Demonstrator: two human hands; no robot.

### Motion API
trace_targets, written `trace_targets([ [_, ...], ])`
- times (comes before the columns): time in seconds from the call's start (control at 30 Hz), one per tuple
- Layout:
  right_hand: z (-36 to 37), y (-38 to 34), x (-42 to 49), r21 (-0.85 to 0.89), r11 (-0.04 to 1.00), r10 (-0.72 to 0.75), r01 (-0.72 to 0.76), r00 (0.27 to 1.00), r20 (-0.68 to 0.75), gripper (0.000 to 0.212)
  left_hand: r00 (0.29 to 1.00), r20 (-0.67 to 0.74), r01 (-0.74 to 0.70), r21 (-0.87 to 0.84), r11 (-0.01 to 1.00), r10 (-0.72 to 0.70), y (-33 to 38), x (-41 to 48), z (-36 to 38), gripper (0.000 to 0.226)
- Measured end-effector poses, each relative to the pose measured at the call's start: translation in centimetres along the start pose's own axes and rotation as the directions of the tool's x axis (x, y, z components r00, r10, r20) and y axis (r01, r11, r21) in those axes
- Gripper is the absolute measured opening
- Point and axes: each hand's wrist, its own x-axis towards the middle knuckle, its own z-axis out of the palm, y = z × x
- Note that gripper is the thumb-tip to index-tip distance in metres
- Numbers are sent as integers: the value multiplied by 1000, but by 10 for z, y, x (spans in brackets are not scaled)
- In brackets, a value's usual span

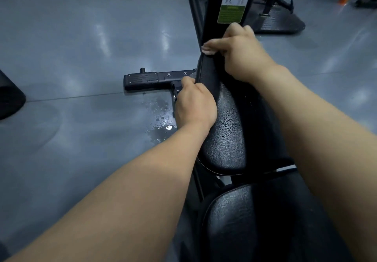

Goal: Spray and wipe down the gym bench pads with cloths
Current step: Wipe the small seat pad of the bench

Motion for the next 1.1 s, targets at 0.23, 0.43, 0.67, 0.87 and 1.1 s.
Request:
trace_targets([
  [0.23,-5,-3,-61,103,986,-133,129,991,33,45,1000,-18,-11,-17,1000,10,-1,0,1,26],
  [0.43,-10,7,-84,181,976,-120,121,993,-16,43,1000,-30,-2,0,1000,2,-1,2,1,27],
  [0.67,5,37,-19,107,975,206,-194,972,-116,41,999,-49,-19,47,999,21,-1,0,2,29],
  [0.87,-7,25,-78,131,989,79,-74,996,-30,39,998,-53,-33,78,996,37,0,0,2,29],
  [1.1,-13,12,-134,135,989,80,-66,991,-103,40,993,3,-114,146,983,114,13,-11,-9,30],
])
